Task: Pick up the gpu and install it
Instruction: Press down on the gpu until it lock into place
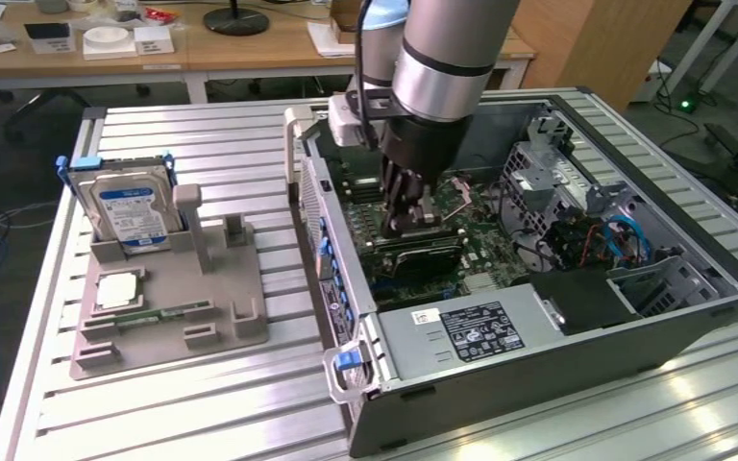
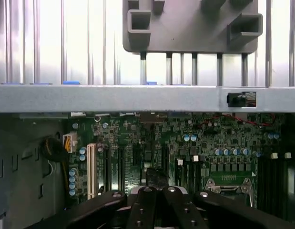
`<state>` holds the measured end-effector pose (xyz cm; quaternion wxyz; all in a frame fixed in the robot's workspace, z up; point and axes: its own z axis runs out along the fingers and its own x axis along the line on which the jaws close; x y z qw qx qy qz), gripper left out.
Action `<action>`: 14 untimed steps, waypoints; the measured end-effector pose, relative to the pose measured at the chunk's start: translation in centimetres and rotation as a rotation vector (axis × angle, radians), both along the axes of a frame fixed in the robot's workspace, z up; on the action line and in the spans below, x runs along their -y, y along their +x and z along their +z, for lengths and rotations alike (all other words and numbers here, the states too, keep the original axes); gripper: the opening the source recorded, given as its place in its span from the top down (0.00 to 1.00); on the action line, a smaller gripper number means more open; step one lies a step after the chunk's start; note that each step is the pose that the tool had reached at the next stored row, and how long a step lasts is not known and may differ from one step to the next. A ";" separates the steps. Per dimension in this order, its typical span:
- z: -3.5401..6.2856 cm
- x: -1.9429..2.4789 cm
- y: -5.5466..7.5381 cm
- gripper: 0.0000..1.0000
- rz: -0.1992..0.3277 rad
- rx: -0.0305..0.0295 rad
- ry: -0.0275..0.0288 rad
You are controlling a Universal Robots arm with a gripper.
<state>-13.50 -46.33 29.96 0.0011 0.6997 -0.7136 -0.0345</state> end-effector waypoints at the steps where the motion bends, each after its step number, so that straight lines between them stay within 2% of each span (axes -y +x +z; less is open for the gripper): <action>1: 0.00 0.00 -0.2 0.89 0.000 -0.0003 -0.0002; 8: 0.04 -0.18 -2.4 0.89 0.000 0.0000 -0.0050; 14: 0.03 -0.17 -4.2 0.89 0.001 0.0095 -0.0068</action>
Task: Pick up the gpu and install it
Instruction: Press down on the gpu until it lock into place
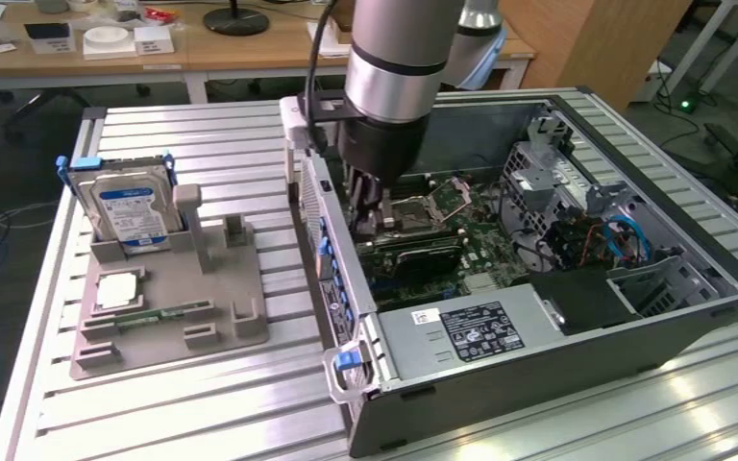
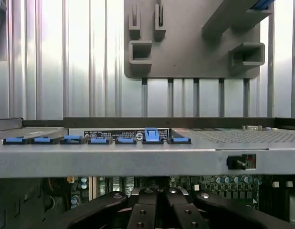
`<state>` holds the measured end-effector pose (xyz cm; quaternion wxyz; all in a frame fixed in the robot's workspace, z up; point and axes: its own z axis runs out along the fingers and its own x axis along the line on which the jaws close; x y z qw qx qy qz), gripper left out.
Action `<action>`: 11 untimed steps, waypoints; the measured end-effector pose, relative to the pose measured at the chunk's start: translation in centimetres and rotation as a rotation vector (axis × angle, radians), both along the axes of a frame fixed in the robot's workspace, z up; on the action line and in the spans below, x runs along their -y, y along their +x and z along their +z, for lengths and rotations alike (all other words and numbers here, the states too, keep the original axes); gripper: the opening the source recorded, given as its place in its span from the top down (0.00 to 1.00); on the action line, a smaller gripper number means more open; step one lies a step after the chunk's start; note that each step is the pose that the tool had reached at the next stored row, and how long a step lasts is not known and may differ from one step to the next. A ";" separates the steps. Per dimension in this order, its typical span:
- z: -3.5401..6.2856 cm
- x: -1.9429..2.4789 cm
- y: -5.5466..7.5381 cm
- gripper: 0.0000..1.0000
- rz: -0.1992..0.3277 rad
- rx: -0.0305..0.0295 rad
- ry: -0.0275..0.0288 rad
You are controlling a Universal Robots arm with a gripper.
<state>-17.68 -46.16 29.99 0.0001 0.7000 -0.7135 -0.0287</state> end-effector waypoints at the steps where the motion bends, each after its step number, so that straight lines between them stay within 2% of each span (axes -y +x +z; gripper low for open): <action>1: -0.01 0.00 -0.3 0.89 0.000 0.0012 0.0000; 5: -0.06 0.00 -0.7 0.89 0.000 0.0043 -0.0003; 11: -0.50 -0.01 0.0 0.89 0.000 0.0061 0.0006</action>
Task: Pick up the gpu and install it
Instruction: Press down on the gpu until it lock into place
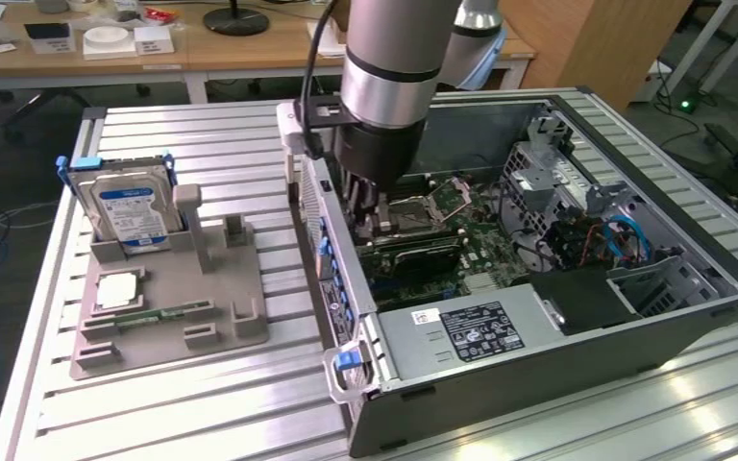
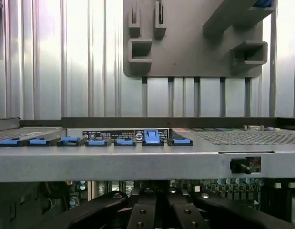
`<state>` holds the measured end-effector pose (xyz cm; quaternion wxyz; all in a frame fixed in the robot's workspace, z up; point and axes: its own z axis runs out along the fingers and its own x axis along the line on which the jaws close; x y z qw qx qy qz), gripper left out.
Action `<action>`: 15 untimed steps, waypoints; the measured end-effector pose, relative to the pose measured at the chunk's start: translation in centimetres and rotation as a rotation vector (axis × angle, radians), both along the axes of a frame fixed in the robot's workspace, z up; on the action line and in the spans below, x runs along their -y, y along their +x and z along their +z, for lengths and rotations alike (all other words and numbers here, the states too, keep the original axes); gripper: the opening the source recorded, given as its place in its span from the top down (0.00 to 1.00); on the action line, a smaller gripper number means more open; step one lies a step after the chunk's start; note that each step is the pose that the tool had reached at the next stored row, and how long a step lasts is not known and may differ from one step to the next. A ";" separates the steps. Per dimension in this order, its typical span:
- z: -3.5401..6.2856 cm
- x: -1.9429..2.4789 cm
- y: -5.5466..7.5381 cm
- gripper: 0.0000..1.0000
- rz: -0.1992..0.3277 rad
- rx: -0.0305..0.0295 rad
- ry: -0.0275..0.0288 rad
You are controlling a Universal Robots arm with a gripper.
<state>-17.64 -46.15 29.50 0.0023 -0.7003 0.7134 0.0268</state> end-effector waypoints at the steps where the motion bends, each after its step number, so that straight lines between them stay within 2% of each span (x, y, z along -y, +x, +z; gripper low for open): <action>1: 0.01 0.00 0.2 0.89 0.000 -0.0002 -0.0005; 11: -0.34 0.00 1.3 0.89 0.001 0.0010 -0.0007; 15: -0.70 0.00 2.5 0.89 0.001 0.0014 -0.0007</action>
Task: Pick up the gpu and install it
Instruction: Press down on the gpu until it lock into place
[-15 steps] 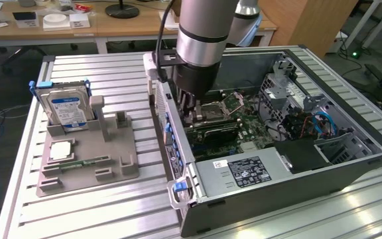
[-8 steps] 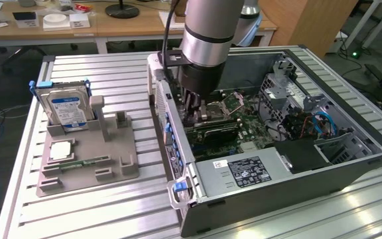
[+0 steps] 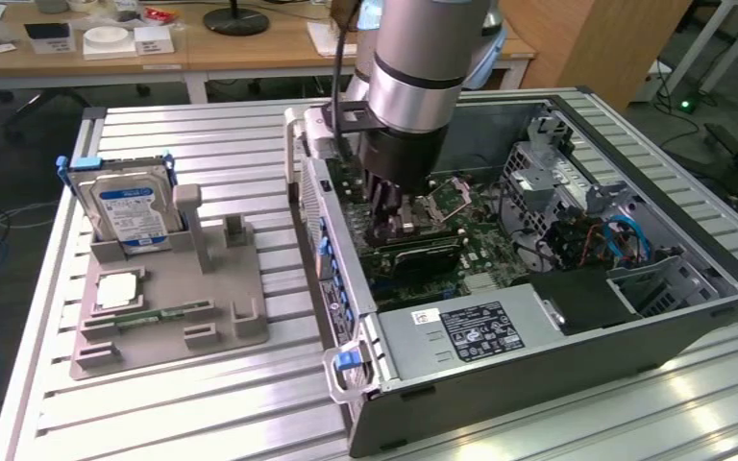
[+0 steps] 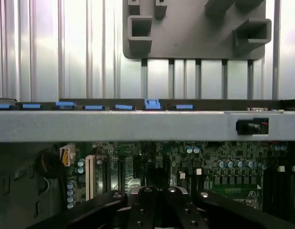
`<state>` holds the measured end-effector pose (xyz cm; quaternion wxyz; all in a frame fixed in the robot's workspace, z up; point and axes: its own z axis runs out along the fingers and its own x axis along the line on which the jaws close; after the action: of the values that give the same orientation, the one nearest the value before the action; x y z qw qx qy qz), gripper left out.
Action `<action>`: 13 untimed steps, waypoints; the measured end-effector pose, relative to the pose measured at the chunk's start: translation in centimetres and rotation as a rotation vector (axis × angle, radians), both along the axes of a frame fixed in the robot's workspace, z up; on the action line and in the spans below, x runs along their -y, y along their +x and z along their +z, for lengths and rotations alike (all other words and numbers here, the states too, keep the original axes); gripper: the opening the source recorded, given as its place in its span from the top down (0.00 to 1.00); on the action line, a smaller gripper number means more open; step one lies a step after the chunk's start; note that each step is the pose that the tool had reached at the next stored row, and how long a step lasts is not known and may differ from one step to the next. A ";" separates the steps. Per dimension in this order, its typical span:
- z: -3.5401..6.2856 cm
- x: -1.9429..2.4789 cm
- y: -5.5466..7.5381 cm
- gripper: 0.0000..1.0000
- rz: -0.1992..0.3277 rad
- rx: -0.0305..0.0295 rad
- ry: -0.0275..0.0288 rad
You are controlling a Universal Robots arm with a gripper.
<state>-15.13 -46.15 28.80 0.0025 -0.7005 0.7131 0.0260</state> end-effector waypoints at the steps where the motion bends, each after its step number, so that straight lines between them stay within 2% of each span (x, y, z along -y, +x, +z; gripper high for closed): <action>1: -0.08 0.00 0.4 0.89 0.000 0.0001 0.0001; 8: -0.32 0.00 3.1 0.89 0.001 0.0001 -0.0001; 13: -0.76 0.02 3.7 0.89 0.001 0.0003 0.0001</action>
<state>-11.43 -46.17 28.04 0.0027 -0.7007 0.7129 0.0260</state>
